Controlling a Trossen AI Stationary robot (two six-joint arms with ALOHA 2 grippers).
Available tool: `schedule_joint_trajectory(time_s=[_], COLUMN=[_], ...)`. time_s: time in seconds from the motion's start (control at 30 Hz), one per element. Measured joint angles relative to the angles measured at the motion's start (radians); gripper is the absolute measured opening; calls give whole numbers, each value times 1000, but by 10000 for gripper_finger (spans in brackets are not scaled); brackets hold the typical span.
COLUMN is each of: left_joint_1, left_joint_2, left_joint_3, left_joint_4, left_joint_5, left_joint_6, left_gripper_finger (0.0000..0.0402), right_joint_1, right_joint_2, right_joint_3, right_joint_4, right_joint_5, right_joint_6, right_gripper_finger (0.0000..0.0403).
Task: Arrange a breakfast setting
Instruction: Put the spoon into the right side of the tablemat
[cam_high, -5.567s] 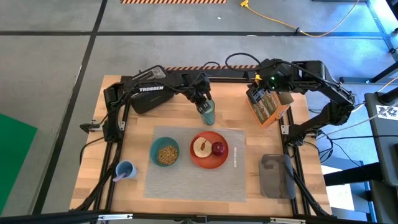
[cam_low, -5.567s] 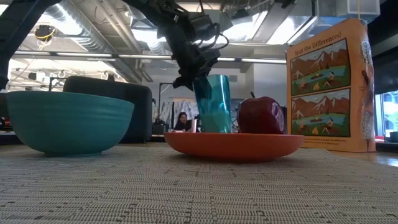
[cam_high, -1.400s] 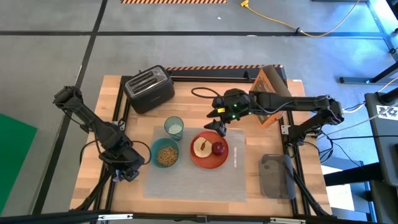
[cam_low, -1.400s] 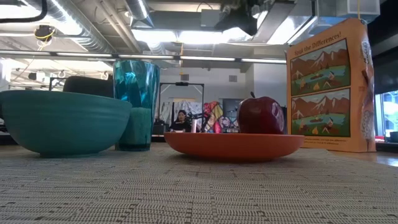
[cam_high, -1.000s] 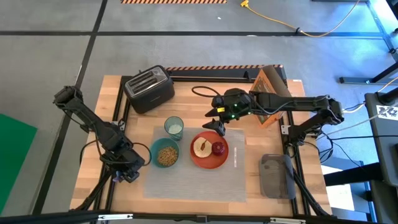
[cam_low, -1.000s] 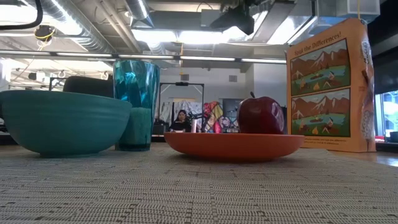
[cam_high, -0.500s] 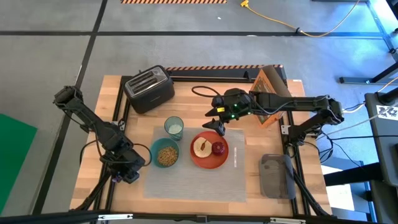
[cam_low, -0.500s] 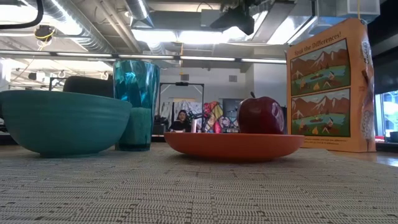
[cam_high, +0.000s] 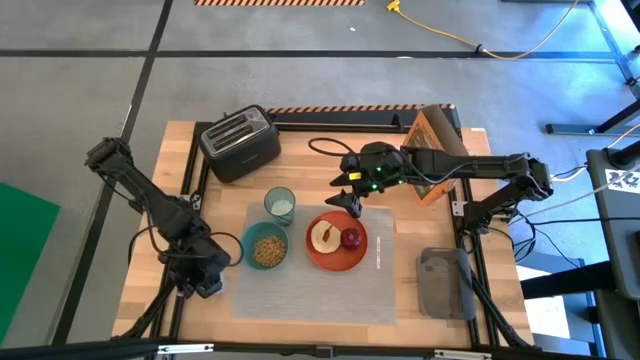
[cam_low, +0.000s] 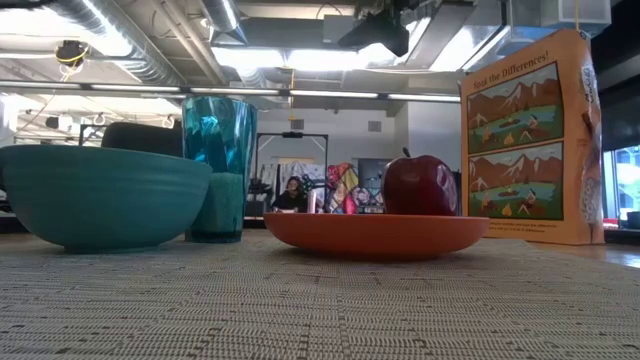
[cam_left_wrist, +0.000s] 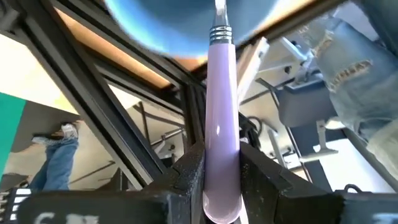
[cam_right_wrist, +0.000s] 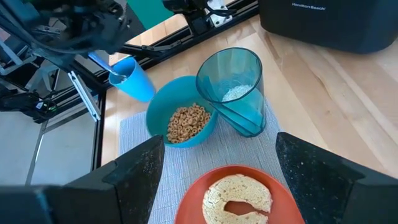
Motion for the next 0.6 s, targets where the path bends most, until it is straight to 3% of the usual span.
schedule_joint_trajectory(time_s=[0.3,0.6], left_joint_1=[0,0], left_joint_2=[-1,-1], left_joint_3=[163,345], left_joint_4=[-199,-383], left_joint_5=[-46,-171], left_joint_6=[42,61], left_gripper_finger=[80,81], right_joint_1=[0,1], right_joint_2=[0,-20], right_joint_3=[0,0], right_joint_4=[43,143], right_joint_5=[0,-51], right_joint_6=[24,-14], right_gripper_finger=[298,298])
